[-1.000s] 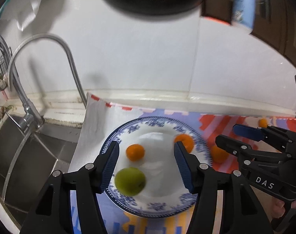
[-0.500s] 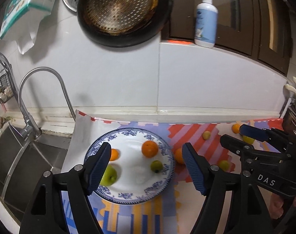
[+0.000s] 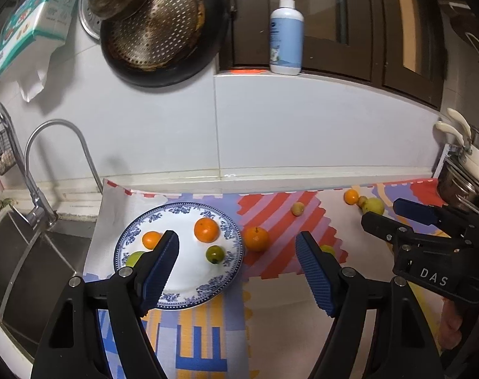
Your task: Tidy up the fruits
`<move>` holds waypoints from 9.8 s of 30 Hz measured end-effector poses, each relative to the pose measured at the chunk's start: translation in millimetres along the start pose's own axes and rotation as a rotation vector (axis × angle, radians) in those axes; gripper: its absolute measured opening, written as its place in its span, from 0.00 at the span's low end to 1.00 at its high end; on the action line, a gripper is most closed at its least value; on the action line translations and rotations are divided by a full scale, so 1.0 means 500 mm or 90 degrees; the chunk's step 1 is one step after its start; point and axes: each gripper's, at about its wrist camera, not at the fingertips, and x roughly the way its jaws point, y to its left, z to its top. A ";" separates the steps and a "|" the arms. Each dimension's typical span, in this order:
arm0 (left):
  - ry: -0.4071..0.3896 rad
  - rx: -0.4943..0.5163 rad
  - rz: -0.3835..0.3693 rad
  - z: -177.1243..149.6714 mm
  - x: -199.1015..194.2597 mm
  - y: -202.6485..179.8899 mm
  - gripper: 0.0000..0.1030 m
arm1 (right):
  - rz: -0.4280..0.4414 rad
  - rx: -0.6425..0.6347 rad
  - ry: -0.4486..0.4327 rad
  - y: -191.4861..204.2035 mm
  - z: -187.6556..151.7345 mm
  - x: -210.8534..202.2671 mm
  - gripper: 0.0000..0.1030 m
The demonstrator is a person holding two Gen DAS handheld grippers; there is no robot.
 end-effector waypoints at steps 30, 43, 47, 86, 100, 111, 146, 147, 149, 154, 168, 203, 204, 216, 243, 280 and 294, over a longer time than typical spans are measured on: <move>0.038 0.049 -0.053 -0.038 0.190 -0.005 0.76 | -0.004 0.052 0.104 -0.026 -0.088 0.147 0.58; 0.108 0.060 -0.085 -0.032 0.325 -0.011 0.71 | -0.007 0.092 0.145 -0.045 -0.096 0.234 0.49; 0.116 0.062 -0.084 -0.034 0.344 -0.018 0.70 | -0.003 0.095 0.152 -0.045 -0.101 0.248 0.46; 0.134 0.043 -0.097 -0.009 0.320 -0.031 0.39 | 0.030 0.103 0.131 -0.048 -0.093 0.242 0.29; 0.068 -0.007 -0.080 0.023 0.199 0.032 0.39 | 0.077 0.049 0.058 0.019 -0.024 0.158 0.29; 0.035 -0.032 -0.026 0.042 0.153 0.117 0.39 | 0.137 -0.003 0.025 0.104 0.035 0.154 0.29; 0.159 -0.074 0.045 -0.055 0.281 0.339 0.39 | 0.233 -0.161 0.185 0.345 0.011 0.404 0.29; 0.160 -0.072 0.044 -0.056 0.282 0.337 0.39 | 0.231 -0.160 0.184 0.344 0.012 0.403 0.30; 0.161 -0.067 0.043 -0.057 0.284 0.333 0.40 | 0.229 -0.160 0.177 0.342 0.015 0.397 0.30; 0.167 -0.067 0.039 -0.060 0.289 0.331 0.40 | 0.209 -0.166 0.157 0.339 0.022 0.380 0.31; 0.136 -0.051 0.030 -0.043 0.243 0.301 0.40 | 0.170 -0.147 0.103 0.309 0.033 0.312 0.31; -0.008 -0.001 0.019 0.011 0.006 0.033 0.81 | 0.010 0.031 -0.055 0.026 0.007 -0.012 0.55; -0.011 0.001 0.017 0.012 0.005 0.025 0.83 | 0.002 0.036 -0.056 0.017 0.004 -0.015 0.55; -0.022 0.033 -0.012 0.033 0.036 -0.071 0.96 | -0.103 0.096 -0.065 -0.103 -0.013 -0.057 0.64; 0.107 0.069 -0.037 0.010 0.330 -0.156 0.90 | -0.188 0.183 0.061 -0.275 -0.027 0.175 0.63; 0.215 0.082 -0.091 -0.001 0.561 -0.225 0.25 | -0.176 0.190 0.121 -0.324 -0.037 0.320 0.50; 0.214 0.079 -0.094 0.001 0.547 -0.208 0.25 | -0.175 0.188 0.113 -0.338 -0.028 0.337 0.50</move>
